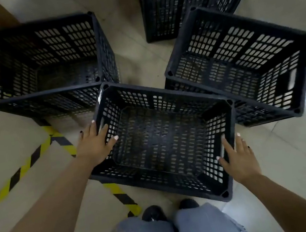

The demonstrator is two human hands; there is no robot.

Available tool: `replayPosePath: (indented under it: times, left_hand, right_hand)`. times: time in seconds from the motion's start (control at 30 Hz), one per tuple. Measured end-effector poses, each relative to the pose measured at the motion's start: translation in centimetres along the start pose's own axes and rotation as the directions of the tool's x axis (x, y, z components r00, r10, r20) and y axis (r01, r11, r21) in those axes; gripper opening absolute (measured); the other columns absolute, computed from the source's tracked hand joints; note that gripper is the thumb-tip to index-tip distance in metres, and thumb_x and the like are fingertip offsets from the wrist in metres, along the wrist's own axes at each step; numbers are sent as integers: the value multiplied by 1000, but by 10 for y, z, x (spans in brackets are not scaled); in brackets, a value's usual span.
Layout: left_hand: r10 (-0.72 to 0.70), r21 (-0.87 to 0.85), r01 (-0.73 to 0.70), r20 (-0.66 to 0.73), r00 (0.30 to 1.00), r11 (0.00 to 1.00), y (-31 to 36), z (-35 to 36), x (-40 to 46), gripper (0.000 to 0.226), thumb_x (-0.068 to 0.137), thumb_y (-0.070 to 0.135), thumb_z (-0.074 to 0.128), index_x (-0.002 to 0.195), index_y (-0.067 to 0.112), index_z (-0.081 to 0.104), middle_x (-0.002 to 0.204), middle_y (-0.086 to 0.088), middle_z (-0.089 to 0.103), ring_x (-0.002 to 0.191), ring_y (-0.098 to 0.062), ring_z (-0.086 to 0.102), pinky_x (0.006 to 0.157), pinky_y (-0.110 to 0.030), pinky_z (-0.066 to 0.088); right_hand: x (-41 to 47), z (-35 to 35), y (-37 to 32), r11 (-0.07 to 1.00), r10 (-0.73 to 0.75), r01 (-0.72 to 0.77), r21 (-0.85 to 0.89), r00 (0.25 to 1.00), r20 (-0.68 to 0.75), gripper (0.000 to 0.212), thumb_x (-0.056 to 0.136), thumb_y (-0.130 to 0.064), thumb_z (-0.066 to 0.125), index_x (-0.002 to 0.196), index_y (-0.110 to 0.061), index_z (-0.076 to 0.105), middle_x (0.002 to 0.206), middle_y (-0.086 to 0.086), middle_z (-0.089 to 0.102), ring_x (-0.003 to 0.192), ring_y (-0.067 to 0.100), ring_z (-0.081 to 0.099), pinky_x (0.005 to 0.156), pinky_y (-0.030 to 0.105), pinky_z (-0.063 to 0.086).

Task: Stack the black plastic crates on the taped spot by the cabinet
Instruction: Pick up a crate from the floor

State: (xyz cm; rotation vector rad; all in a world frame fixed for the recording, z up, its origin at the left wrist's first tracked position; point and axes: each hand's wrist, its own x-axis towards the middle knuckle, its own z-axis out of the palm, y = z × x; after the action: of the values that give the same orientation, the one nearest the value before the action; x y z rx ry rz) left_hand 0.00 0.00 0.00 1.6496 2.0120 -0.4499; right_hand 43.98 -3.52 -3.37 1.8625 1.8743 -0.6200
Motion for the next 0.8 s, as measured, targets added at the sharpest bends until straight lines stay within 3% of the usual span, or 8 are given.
replayPosePath:
  times: [0.2,0.37,0.43,0.57,0.67,0.8]
  left_hand:
    - [-107,44,108,-24,994,993,-9,34,25,76,89,69,29,153,29,15,159,-17,-15,145,-37,-15,117,-53,2]
    - [-109,-104,104,-48,993,989,-8,40,34,72,88,64,43,150,34,24,157,-10,-26,145,-41,4,112,-53,28]
    - [-113,-105,106,-64,992,989,-5,40,39,73,86,66,44,149,36,25,158,-10,-23,141,-45,15,107,-53,35]
    - [-183,-149,180,-6,983,972,-7,39,46,81,79,75,44,149,38,25,160,-13,-13,137,-49,18,106,-55,33]
    - [-192,-130,195,33,981,972,-9,39,36,91,69,86,35,148,40,25,160,-13,-3,139,-46,14,107,-53,31]
    - [-224,-183,228,39,974,956,-5,22,-4,83,74,77,47,147,40,30,158,-13,8,135,-47,20,106,-52,33]
  right_hand:
    - [19,28,-7,964,108,-100,245,994,-21,77,93,-46,47,152,-30,1,157,20,-16,143,42,17,110,47,31]
    - [21,27,-15,886,161,-142,441,987,-5,82,91,-43,54,151,-37,-2,158,11,-22,139,40,29,96,43,44]
    - [21,25,-17,854,168,-145,499,986,-1,86,88,-45,58,150,-41,0,159,13,-15,134,42,37,96,42,45]
    - [22,16,-17,768,179,-137,626,984,-4,88,82,-41,67,150,-41,11,146,11,25,118,36,53,96,41,48]
    - [15,2,-14,722,171,-125,680,985,0,88,80,-35,72,150,-37,19,140,10,33,120,30,51,98,39,45]
    - [-9,-24,-10,710,166,-131,692,986,16,86,79,-33,74,148,-36,24,134,11,40,116,29,53,98,40,47]
